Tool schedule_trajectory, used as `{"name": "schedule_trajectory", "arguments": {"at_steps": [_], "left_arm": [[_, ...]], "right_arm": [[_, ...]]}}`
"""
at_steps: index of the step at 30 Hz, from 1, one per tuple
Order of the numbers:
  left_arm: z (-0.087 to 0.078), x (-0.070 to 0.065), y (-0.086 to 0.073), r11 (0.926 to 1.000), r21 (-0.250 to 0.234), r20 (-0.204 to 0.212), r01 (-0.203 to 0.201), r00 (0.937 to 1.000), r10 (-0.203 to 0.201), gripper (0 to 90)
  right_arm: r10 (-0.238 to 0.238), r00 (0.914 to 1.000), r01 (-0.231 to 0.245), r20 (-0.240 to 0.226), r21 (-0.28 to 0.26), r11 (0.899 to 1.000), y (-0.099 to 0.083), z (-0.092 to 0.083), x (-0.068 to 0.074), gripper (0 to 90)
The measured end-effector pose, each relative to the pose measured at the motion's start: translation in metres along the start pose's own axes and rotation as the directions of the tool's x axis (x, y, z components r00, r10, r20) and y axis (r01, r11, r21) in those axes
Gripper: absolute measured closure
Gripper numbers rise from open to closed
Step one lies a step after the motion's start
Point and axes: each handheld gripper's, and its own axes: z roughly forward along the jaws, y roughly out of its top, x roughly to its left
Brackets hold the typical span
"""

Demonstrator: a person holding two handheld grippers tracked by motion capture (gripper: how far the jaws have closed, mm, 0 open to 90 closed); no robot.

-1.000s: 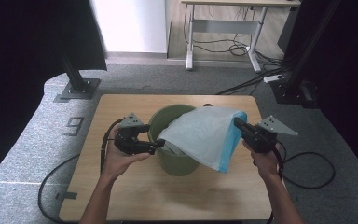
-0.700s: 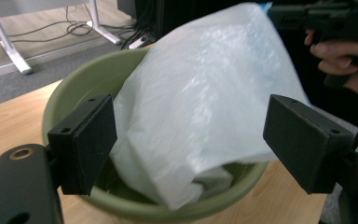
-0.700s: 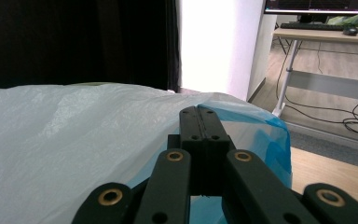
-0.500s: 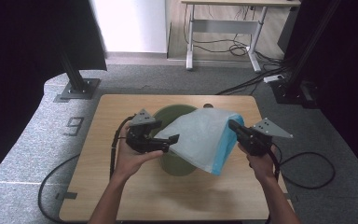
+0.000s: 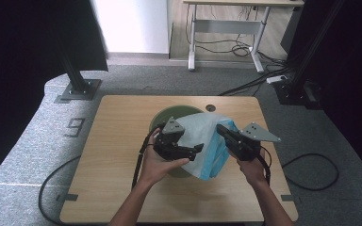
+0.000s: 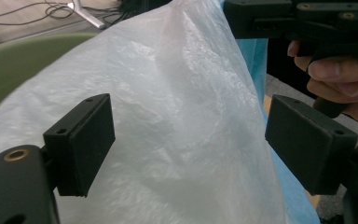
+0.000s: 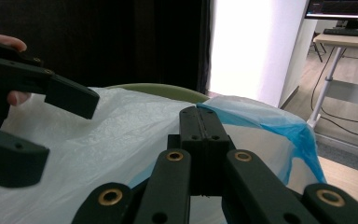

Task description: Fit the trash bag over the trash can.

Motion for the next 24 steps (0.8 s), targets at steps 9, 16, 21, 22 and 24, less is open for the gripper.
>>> {"name": "schedule_trajectory", "arguments": {"at_steps": [9, 16, 21, 22, 24], "left_arm": [[0.015, -0.008, 0.000, 0.9992, 0.040, -0.016, -0.010, 0.9998, 0.011, 16.1], [0.019, -0.005, 0.000, 0.9988, 0.048, -0.021, 0.006, 0.9998, -0.005, 39.3], [0.020, -0.003, 0.000, 0.9992, 0.040, -0.002, 0.008, 1.0000, -0.008, 58.6], [0.020, -0.002, 0.000, 0.9993, 0.037, 0.004, 0.010, 0.9999, -0.010, 61.8], [0.020, -0.001, 0.001, 0.9994, 0.031, 0.013, 0.014, 0.9998, -0.015, 67.3]], "right_arm": [[0.000, 1.0000, 0.000, -0.001, 0.008, 1.000, -0.002, 0.004, 0.005, 88.9], [0.003, 1.0000, -0.003, -0.007, 0.003, 1.000, -0.003, 0.003, 0.005, 88.8], [0.005, 0.9998, -0.005, -0.017, -0.006, 1.000, -0.002, 0.000, 0.005, 88.9], [0.005, 0.9998, -0.005, -0.020, -0.008, 1.000, -0.002, -0.001, 0.006, 88.8], [0.005, 0.9997, -0.006, -0.025, -0.013, 1.000, -0.002, -0.002, 0.006, 88.8]]}}
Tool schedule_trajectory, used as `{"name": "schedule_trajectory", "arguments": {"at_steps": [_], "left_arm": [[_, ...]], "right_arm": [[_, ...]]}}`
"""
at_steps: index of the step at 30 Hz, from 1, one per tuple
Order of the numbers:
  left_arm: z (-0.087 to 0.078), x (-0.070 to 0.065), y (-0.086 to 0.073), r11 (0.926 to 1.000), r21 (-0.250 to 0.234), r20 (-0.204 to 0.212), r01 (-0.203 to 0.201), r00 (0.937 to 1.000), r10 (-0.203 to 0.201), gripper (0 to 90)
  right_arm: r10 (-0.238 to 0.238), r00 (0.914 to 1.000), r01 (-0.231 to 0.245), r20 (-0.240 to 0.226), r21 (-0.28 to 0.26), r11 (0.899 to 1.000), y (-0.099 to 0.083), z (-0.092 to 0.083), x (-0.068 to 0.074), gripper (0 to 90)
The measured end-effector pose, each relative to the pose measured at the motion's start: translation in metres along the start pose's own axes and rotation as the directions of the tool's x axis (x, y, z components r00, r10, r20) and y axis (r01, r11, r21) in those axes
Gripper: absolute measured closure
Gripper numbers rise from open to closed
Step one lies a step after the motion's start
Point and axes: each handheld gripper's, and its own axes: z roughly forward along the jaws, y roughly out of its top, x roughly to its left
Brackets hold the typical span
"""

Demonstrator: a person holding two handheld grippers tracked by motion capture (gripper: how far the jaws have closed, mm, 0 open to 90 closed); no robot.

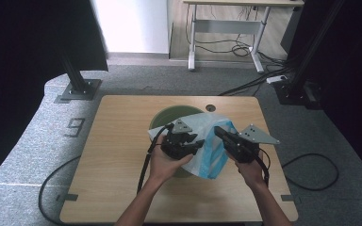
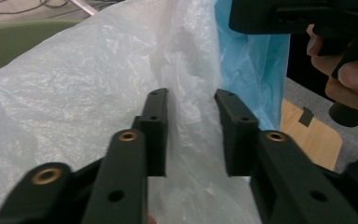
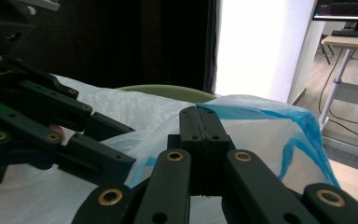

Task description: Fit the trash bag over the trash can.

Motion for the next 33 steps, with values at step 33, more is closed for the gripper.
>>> {"name": "schedule_trajectory", "arguments": {"at_steps": [33], "left_arm": [[-0.024, 0.025, -0.009, 0.9842, -0.164, 0.058, 0.066, 0.9967, -0.057, 89.7]], "right_arm": [[0.067, 0.9756, -0.080, 0.209, 0.053, 0.995, -0.043, -0.025, -0.010, 57.1]]}}
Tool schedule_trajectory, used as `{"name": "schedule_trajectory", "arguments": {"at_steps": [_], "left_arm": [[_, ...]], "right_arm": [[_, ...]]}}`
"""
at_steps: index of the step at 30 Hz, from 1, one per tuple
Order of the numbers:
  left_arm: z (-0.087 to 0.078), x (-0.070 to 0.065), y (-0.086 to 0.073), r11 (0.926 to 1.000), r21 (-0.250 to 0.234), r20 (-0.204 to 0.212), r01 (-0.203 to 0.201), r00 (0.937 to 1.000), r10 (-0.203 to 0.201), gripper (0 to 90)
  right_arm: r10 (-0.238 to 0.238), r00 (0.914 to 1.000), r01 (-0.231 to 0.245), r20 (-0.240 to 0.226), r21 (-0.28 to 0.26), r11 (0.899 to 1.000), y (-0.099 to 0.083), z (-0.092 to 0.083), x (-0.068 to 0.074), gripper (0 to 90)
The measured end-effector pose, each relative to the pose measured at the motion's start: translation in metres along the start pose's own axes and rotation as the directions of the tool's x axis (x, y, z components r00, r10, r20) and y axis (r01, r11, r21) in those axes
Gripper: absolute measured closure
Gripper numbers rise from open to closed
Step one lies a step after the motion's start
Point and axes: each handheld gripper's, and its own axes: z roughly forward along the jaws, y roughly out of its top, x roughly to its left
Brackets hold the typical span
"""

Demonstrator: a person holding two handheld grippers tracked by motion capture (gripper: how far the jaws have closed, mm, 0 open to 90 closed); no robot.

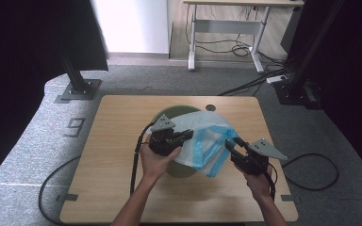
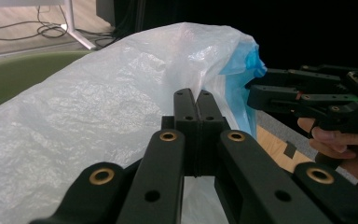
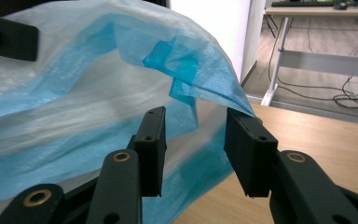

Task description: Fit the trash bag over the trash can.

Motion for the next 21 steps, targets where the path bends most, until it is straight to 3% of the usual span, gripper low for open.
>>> {"name": "schedule_trajectory", "arguments": {"at_steps": [9, 14, 16, 18, 19, 21], "left_arm": [[-0.001, 0.001, -0.001, 1.0000, -0.007, 0.007, 0.003, 1.0000, -0.003, 89.7], [0.001, 0.001, -0.001, 1.0000, -0.006, 0.024, 0.008, 0.9997, -0.008, 89.7], [0.001, 0.000, -0.001, 1.0000, -0.007, 0.022, 0.006, 0.9997, -0.006, 89.7], [0.003, 0.001, 0.000, 1.0000, -0.004, 0.017, 0.004, 0.9999, -0.004, 89.7], [0.003, 0.002, 0.000, 1.0000, -0.004, 0.015, 0.005, 0.9999, -0.005, 89.7], [0.003, 0.004, 0.000, 0.9999, -0.008, 0.012, 0.011, 0.9999, -0.010, 89.8]], "right_arm": [[0.029, 0.9996, -0.029, -0.004, 0.000, 1.000, 0.003, 0.002, -0.003, 53.5], [0.069, 0.9970, -0.069, -0.034, -0.001, 0.998, 0.006, 0.012, -0.002, 54.9], [0.096, 0.9945, -0.096, -0.043, 0.000, 0.995, 0.007, 0.018, -0.001, 61.7], [0.110, 0.9930, -0.110, -0.043, 0.003, 0.994, 0.009, 0.024, 0.001, 74.7], [0.106, 0.9934, -0.106, -0.044, 0.006, 0.994, 0.011, 0.027, 0.004, 84.1], [0.086, 0.9954, -0.086, -0.042, 0.002, 0.996, 0.012, 0.028, 0.007, 88.7]]}}
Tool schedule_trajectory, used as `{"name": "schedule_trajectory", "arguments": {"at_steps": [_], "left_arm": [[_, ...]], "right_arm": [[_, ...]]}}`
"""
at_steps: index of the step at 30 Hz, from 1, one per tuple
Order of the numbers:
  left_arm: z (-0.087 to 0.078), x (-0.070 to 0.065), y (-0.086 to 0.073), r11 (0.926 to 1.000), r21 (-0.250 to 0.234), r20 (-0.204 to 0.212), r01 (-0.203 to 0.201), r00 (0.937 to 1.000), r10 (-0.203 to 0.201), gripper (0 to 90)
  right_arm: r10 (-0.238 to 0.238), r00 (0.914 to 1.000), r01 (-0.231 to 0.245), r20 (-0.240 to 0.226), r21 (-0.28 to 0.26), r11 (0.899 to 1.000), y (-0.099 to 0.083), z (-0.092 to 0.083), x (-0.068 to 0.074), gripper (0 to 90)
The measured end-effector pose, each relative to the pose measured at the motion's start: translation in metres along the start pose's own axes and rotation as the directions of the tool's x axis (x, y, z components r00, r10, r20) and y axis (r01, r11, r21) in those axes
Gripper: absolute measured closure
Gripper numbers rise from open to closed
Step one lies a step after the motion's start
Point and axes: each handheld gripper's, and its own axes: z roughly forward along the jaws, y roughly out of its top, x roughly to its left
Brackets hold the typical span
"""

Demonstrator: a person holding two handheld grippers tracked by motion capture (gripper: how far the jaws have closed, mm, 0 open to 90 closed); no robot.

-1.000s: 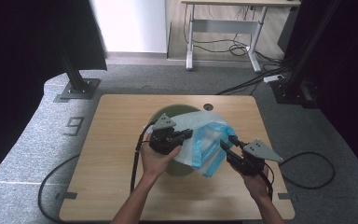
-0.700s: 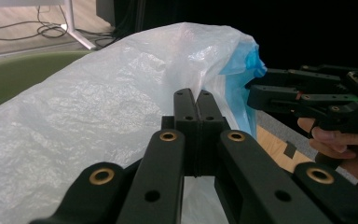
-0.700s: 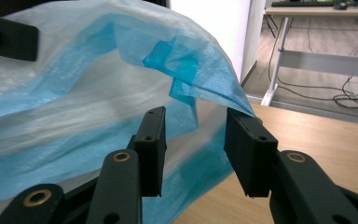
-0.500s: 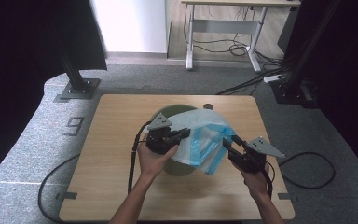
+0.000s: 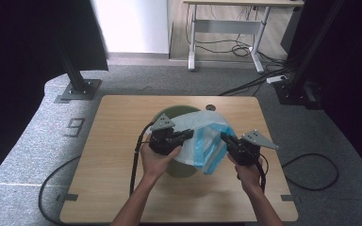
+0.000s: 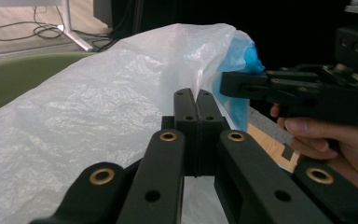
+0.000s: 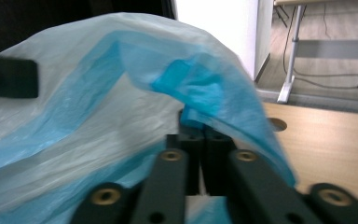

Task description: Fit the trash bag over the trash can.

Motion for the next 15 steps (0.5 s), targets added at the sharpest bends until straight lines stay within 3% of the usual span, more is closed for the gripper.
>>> {"name": "schedule_trajectory", "arguments": {"at_steps": [4, 9, 15], "left_arm": [[-0.005, 0.009, 0.001, 0.9993, -0.028, -0.010, 0.025, 0.9996, -0.025, 89.8], [-0.018, 0.020, 0.003, 0.9951, -0.086, -0.036, 0.049, 0.9980, -0.052, 89.9], [-0.032, 0.031, 0.005, 0.9897, -0.125, -0.065, 0.069, 0.9948, -0.078, 89.9]], "right_arm": [[-0.048, 0.9988, 0.048, 0.001, 0.002, 0.999, -0.001, -0.005, 0.002, 88.8], [-0.062, 0.9981, 0.062, 0.007, 0.012, 0.998, -0.004, -0.015, -0.007, 88.9], [-0.084, 0.9947, 0.082, 0.059, 0.024, 0.996, -0.004, -0.014, -0.017, 88.9]]}}
